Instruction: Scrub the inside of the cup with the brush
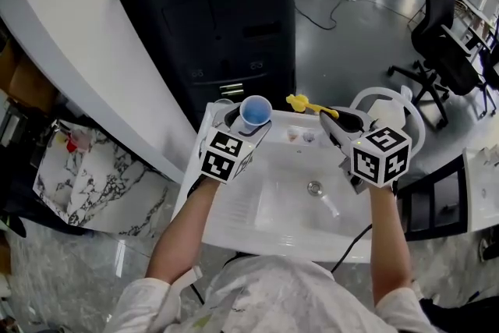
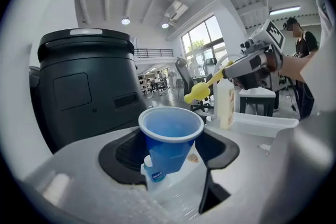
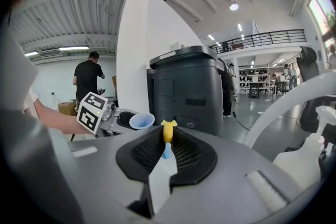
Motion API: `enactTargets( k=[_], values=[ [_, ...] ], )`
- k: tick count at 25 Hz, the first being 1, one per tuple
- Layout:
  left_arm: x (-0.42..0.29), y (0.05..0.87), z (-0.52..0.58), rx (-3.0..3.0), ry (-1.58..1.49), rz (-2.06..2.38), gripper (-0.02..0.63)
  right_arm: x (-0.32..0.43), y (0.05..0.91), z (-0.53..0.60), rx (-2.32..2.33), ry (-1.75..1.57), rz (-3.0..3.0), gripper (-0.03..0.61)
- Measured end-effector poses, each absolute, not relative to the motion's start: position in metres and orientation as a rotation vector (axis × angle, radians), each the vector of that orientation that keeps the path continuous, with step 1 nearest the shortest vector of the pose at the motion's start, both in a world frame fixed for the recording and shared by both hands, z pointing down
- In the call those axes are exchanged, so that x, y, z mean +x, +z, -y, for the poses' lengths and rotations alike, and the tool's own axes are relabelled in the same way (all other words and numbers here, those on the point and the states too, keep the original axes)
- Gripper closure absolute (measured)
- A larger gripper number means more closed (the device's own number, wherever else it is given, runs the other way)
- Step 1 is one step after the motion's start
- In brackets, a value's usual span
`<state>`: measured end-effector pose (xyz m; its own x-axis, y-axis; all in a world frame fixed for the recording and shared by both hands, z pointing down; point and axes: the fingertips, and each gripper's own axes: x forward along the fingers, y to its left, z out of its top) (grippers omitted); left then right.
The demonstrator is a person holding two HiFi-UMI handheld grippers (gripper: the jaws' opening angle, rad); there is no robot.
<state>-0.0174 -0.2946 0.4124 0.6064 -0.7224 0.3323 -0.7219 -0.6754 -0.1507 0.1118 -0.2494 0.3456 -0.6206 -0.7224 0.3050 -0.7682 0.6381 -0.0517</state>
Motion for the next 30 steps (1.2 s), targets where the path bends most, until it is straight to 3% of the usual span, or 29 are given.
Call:
enactTargets(
  k=[12,30],
  values=[
    [-0.024,0.39,0.294,-2.876,-0.377,-1.41,0.318,0.132,0.341,0.253,1.486,0.207,2.607,0.543],
    [-0.026,0.395,0.29,-2.837,-0.377,-1.487,0.318,0.132,0.347,0.25,1.572,0.144,2.608,0.543]
  ],
)
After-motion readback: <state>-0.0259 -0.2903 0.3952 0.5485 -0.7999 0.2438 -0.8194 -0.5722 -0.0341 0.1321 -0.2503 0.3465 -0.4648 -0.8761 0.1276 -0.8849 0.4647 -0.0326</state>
